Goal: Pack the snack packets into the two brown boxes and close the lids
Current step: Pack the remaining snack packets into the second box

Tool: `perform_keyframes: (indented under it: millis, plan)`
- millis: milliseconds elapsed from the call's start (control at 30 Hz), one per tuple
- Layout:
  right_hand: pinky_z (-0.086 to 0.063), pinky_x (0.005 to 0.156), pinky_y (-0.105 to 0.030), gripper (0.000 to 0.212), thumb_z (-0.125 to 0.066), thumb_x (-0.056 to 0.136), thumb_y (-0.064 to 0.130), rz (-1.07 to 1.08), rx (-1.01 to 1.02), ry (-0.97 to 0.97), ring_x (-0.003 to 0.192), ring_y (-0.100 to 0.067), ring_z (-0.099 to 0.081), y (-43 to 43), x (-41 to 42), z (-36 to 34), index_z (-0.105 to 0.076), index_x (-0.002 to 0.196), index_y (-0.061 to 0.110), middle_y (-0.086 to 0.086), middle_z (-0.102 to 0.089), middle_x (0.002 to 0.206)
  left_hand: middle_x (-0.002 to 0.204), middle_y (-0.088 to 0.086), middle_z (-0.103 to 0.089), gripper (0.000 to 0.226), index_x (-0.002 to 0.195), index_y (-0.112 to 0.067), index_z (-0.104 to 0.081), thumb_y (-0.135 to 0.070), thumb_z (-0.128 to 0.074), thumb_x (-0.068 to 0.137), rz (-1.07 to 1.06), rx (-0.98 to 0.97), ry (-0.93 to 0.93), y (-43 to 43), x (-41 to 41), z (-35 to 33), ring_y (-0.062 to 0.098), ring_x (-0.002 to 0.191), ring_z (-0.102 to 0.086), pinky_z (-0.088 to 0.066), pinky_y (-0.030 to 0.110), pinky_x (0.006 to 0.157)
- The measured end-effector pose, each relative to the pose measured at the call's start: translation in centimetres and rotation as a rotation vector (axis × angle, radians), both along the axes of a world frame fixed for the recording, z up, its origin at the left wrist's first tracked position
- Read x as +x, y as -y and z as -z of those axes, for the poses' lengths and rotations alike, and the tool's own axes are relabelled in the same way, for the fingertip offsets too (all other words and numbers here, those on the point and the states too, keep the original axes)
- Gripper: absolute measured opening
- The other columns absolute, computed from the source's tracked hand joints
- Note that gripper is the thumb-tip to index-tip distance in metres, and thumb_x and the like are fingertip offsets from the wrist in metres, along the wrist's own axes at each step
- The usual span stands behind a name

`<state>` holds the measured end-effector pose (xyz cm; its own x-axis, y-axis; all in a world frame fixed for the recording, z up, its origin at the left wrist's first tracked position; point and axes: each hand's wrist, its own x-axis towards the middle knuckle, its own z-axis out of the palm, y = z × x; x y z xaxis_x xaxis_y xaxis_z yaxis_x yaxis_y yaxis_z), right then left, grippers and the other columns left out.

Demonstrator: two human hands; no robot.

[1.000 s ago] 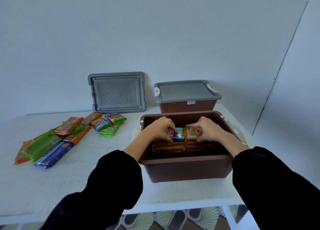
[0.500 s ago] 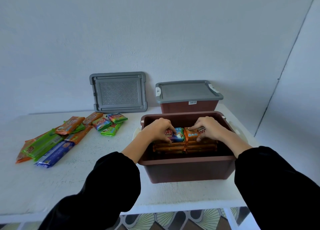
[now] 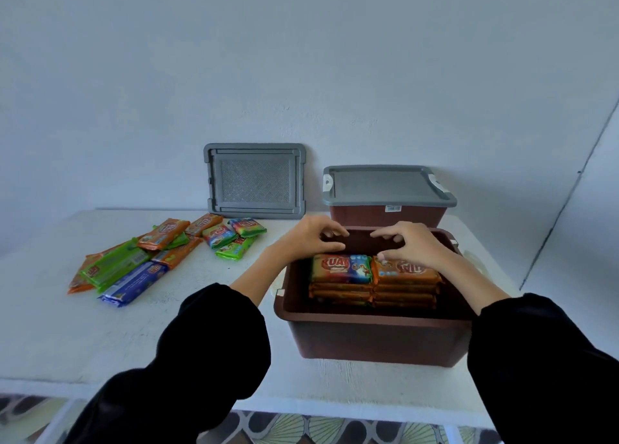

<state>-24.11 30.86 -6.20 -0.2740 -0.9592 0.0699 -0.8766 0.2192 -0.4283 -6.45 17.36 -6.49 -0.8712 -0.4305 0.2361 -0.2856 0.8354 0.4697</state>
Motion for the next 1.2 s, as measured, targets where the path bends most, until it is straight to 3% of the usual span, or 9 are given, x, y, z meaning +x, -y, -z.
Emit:
perform_keyframes:
  millis: [133,233,367,633,967,1067,1200]
  plan:
    - [-0.041,0.092,-0.029,0.049,-0.069,0.081,0.022,-0.091,-0.045,0.020,0.115,-0.023,-0.055,3.3,1.9,-2.5,-0.054,0.129,0.023,-0.007,-0.059,0.127,0.110,0.011,-0.067,0.027,0.113,-0.008,-0.066,-0.014,-0.064,0.086,-0.121,0.022,-0.104,1.9,2.7,-1.6,0.018,0.099,-0.061,-0.049,0.018,0.085]
    - [-0.036,0.086,-0.023,0.049,-0.067,0.083,0.020,-0.155,-0.092,0.011,0.110,-0.022,-0.056,6.8,4.3,-3.9,-0.053,0.130,0.020,-0.010,-0.060,0.122,0.110,0.011,-0.067,0.027,0.113,-0.006,-0.065,-0.012,-0.063,0.086,-0.219,0.018,-0.133,4.0,5.6,-1.7,0.016,0.098,-0.062,-0.046,0.012,0.082]
    - [-0.036,0.086,-0.023,0.050,-0.068,0.082,0.021,-0.219,-0.118,0.027,0.110,-0.021,-0.055,12.7,7.5,-4.5,-0.053,0.130,0.020,-0.010,-0.059,0.121,0.108,0.012,-0.067,0.027,0.111,-0.008,-0.066,-0.012,-0.065,0.085,-0.394,0.033,-0.149,8.2,9.5,-1.3,0.021,0.101,-0.064,-0.049,0.023,0.089]
    - [-0.042,0.093,-0.031,0.053,-0.069,0.082,0.022,-0.278,-0.057,0.034,0.110,-0.024,-0.056,25.1,12.5,-3.1,-0.051,0.132,0.019,-0.012,-0.060,0.120,0.115,0.012,-0.064,0.028,0.113,-0.010,-0.066,-0.013,-0.063,0.085,-0.634,0.015,-0.094,17.4,16.1,-1.0,0.021,0.104,-0.059,-0.047,0.030,0.087]
    - [-0.040,0.093,-0.031,0.056,-0.067,0.084,0.025,-0.305,0.241,-0.012,0.115,-0.023,-0.052,35.2,15.0,1.7,-0.047,0.136,0.017,-0.010,-0.055,0.126,0.129,0.015,-0.045,0.046,0.131,-0.023,-0.051,-0.024,-0.058,0.085,-0.881,0.123,0.188,26.0,20.1,4.1,0.029,0.125,-0.038,-0.035,0.035,0.099]
    - [-0.038,0.105,-0.034,0.062,-0.061,0.086,0.038,-0.293,0.369,-0.085,0.131,-0.026,-0.042,36.8,15.4,3.6,-0.039,0.141,0.019,-0.007,-0.041,0.146,0.135,0.018,-0.038,0.056,0.139,-0.027,-0.039,-0.036,-0.057,0.086,-0.952,0.153,0.325,26.9,21.1,5.8,0.034,0.128,-0.034,-0.033,0.043,0.105]
    - [-0.039,0.101,-0.033,0.059,-0.056,0.088,0.044,-0.266,0.376,-0.194,0.129,-0.029,-0.044,37.6,16.0,5.6,-0.041,0.140,0.021,-0.010,-0.046,0.142,0.129,0.018,-0.048,0.068,0.142,-0.031,-0.032,-0.046,-0.061,0.083,-0.978,0.150,0.374,27.1,21.6,7.7,0.033,0.122,-0.041,-0.036,0.043,0.103]
